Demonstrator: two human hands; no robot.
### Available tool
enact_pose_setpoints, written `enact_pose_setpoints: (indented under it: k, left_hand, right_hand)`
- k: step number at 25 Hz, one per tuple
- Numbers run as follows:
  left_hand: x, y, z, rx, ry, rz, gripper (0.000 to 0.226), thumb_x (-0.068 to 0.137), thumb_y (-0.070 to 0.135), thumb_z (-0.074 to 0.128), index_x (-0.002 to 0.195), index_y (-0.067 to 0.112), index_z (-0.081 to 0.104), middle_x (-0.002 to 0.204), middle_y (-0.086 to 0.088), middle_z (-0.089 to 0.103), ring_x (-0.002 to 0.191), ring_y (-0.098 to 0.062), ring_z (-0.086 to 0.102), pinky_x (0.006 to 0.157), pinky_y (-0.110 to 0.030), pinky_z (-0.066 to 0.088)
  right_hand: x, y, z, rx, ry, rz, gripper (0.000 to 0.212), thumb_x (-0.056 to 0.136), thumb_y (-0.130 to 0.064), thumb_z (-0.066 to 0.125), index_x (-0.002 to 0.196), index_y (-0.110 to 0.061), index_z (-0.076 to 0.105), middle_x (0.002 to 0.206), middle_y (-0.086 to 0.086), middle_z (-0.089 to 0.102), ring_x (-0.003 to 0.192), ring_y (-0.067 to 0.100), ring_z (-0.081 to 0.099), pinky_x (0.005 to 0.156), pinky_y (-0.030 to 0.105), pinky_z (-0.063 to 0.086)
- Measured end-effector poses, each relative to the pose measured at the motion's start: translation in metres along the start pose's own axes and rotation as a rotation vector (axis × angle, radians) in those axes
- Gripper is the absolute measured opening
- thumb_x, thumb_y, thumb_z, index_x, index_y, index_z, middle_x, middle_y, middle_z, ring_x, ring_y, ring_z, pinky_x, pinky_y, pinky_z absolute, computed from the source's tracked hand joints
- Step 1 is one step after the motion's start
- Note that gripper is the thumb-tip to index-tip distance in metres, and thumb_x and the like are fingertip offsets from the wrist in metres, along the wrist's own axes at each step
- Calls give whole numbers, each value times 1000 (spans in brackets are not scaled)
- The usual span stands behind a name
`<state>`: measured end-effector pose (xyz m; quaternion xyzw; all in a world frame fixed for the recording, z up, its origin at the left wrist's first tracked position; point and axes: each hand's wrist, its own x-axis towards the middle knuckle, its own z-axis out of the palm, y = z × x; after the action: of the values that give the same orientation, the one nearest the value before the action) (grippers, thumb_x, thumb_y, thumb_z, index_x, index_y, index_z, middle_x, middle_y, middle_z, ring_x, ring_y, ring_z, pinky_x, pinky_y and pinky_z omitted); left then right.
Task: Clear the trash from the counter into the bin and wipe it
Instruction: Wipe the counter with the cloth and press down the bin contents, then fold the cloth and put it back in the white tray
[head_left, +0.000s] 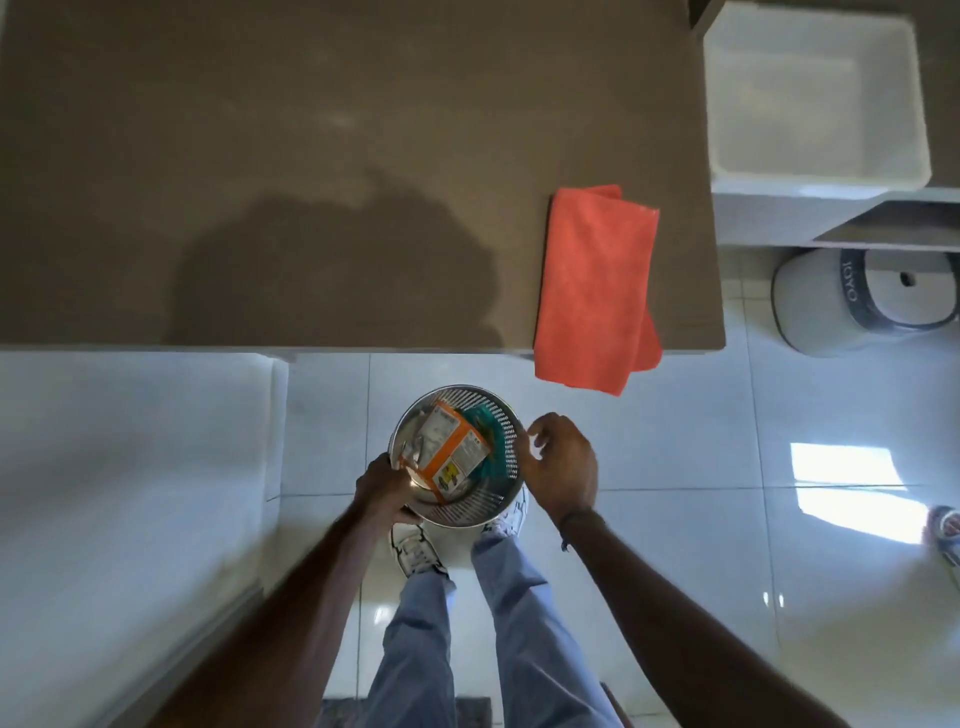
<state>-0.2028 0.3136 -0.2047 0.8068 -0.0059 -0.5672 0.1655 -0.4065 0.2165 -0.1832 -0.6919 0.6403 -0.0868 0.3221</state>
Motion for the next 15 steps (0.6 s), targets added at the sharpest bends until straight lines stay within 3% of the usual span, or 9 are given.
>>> enact_pose_setpoints:
  k: [2,3,5,9,13,15]
  left_hand:
    - [21,-6,10,6,-2,3,17,82,31,69,95,19,67,88,-12,76,60,-30,79,57,-55,66]
    - [35,-8,16,10,3,11,9,83,28,68,88,22,66,82,-9,75,56,-28,78,57,-55,66]
    - [72,-17,30,48,13,25,4,83,26,66,85,23,64,75,-5,75,51,-25,77,58,-53,67]
    - [148,-36,51,202,77,83,14,86,35,62,92,23,68,81,-2,78,49,-21,76,53,-43,67]
    - [214,-56,65,162,92,118,17,92,28,59,105,24,68,95,5,71,54,-1,59,33,-16,48]
    - [236,-70,69,19,17,42,12,91,23,60,101,22,68,98,1,76,64,-12,71,47,-21,60]
  right_hand:
    - [9,15,31,-14,-177,172,41,85,-40,67,120,-20,64,110,0,70,92,22,70,74,36,60]
    - [18,23,44,23,-230,255,45,86,-35,68,127,-18,63,120,4,71,100,26,70,82,38,59]
    - [35,47,74,86,-281,357,37,87,-21,67,123,-18,69,120,9,74,103,29,72,87,39,59]
    - [61,86,133,72,-314,459,37,84,-10,65,117,-22,74,114,7,77,99,30,74,85,50,61]
    - [78,113,190,78,-259,494,34,82,-18,68,114,-25,75,112,6,78,101,29,72,85,38,60]
    - [79,122,214,64,-254,454,35,82,-21,70,116,-26,74,114,4,77,103,28,71,80,27,53]
